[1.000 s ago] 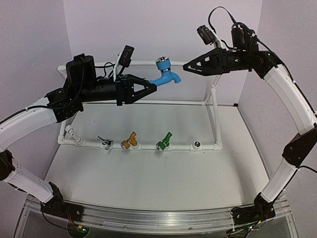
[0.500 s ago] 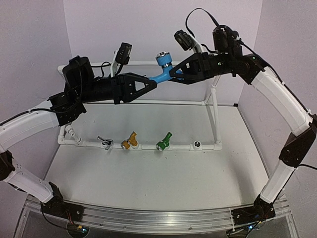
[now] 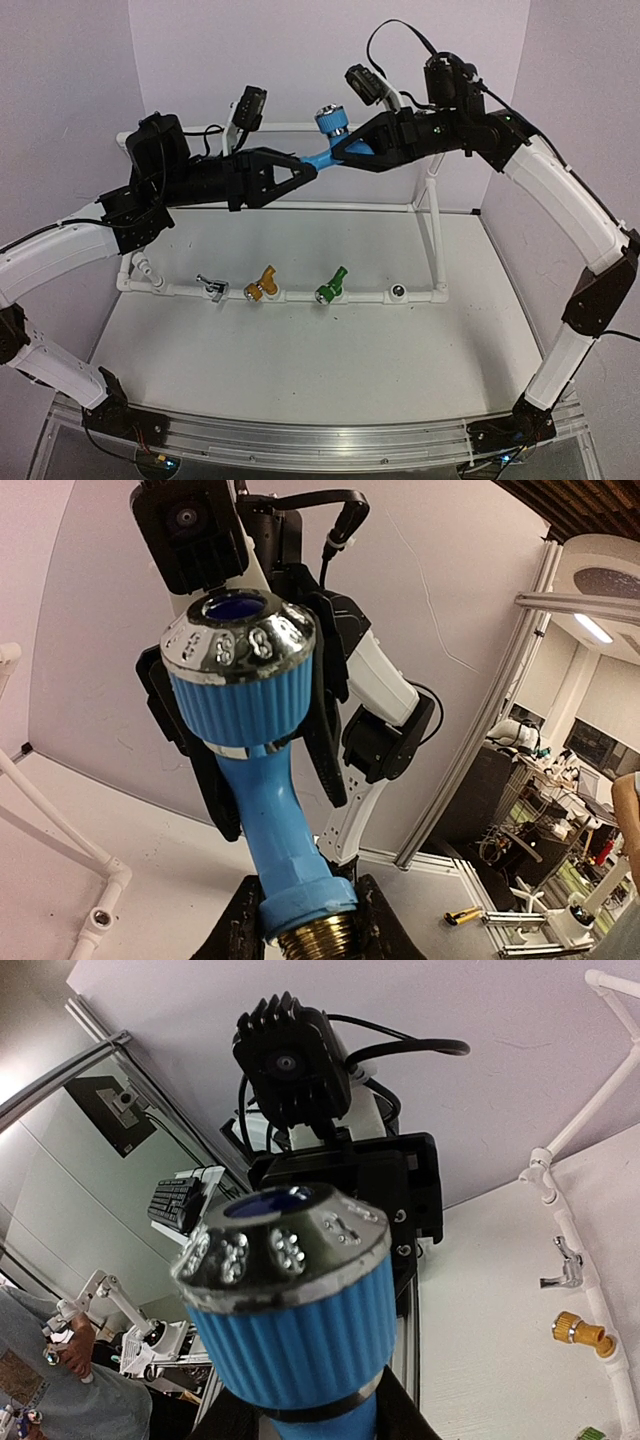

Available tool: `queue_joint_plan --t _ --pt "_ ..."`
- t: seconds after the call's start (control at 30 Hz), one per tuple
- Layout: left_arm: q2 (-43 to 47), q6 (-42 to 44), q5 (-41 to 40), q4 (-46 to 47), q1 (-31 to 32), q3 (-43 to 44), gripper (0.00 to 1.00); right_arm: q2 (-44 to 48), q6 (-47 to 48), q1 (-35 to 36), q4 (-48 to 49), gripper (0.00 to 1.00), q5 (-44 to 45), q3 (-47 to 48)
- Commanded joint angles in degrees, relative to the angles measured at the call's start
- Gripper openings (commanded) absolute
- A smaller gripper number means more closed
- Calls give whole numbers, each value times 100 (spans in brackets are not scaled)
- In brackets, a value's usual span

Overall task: Install the water faucets
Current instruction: Pass from the left arm to the right, then screw the water faucet onto the adaptor.

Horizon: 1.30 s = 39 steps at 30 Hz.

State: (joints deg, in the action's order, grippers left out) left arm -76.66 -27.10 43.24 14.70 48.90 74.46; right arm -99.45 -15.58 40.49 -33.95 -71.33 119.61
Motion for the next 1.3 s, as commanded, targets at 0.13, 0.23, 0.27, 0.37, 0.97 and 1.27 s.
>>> queue_joint_plan --t 0.13,0.23,0.27,0.37,0.97,1.27 --pt "-54 -43 518 -341 -25 204 0 -36 -202 150 179 35 -274 110" --pt "-37 5 555 -470 -20 215 0 69 -214 185 166 34 -312 -101" --pt "-36 11 565 -514 -20 227 0 110 -217 202 163 34 -324 -187" --pt "-87 13 685 -664 -21 339 0 248 -206 266 152 32 -365 -505" --pt "-10 172 362 -1277 -21 411 35 604 135 317 -124 0 47 -995" --pt "688 693 -2654 -3051 -29 563 100 274 4218 34 -3235 0 3970 -236"
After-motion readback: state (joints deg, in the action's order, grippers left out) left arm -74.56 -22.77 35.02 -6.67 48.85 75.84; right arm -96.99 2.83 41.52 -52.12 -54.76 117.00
